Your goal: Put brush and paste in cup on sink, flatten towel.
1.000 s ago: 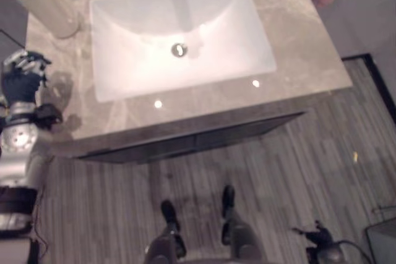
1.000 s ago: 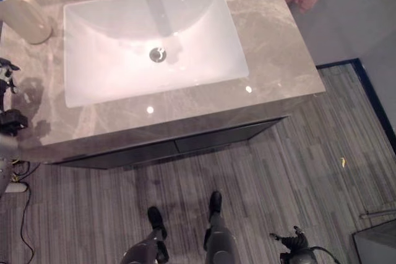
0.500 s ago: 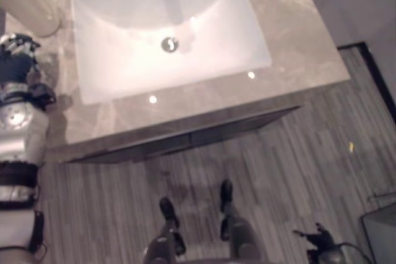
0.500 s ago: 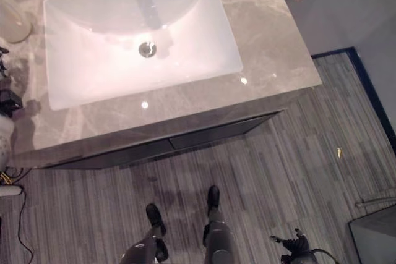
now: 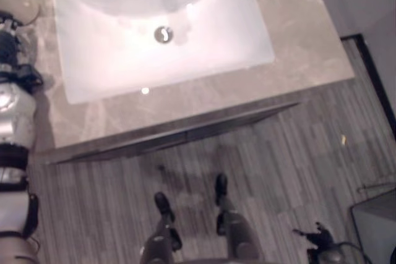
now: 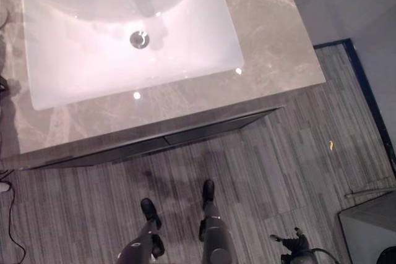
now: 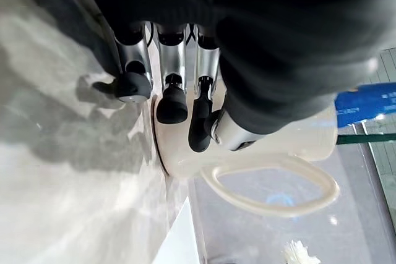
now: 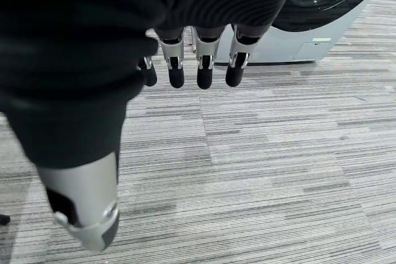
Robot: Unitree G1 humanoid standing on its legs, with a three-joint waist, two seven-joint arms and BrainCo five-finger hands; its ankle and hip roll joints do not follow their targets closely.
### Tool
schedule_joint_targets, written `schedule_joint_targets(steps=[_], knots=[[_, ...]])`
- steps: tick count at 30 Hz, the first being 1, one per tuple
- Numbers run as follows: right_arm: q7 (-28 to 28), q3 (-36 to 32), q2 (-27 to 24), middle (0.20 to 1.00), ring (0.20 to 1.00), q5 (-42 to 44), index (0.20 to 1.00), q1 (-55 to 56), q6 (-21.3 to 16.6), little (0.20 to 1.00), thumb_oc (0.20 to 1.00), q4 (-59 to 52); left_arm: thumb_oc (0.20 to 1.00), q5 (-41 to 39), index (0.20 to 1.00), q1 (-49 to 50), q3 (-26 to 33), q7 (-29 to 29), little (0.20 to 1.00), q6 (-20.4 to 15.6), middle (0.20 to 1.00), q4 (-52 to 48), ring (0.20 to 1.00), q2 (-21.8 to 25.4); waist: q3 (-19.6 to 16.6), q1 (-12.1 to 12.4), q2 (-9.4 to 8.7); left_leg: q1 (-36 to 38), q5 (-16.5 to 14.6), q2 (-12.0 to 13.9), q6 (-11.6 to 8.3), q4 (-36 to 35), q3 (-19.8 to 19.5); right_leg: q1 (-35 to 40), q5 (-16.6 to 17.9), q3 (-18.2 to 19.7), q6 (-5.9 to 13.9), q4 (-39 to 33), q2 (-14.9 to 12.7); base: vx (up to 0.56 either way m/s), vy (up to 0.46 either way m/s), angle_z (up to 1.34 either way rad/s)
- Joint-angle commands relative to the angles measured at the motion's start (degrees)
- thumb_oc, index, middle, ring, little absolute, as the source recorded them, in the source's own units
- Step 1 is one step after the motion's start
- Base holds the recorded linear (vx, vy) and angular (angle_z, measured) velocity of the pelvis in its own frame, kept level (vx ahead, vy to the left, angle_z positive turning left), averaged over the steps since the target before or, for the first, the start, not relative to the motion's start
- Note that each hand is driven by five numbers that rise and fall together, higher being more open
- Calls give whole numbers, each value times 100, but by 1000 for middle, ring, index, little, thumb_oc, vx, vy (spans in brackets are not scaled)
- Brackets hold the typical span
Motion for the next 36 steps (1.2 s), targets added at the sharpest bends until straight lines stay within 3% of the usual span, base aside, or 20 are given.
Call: schedule_joint_targets(steps=[1,22,36], knots=[[-16,59,-273,1000,1000,159,1000,-33,-10,1000,1000,153,200,-6,200,-450,-69,81,200,-171,200,331,200,430,80,-19,-6,131,-278,42,-33,71,-540,253,-81,-88,536,-9,-79,0,0,0],[45,144,-302,1000,1000,369,1000,-20,-63,1000,1000,255,200,-3,200,-2433,-1215,98,200,43,200,1899,200,748,159,-154,-45,-470,-201,56,-78,71,-587,-354,67,21,574,-9,0,0,0,-1],[58,-14,-292,1000,1000,672,1000,148,-162,1000,1000,212,200,40,200,-2852,-1406,22,200,125,200,2525,200,875,163,-311,36,-746,-188,54,-113,71,-546,-705,129,207,571,-9,40,10,-11,-4]])
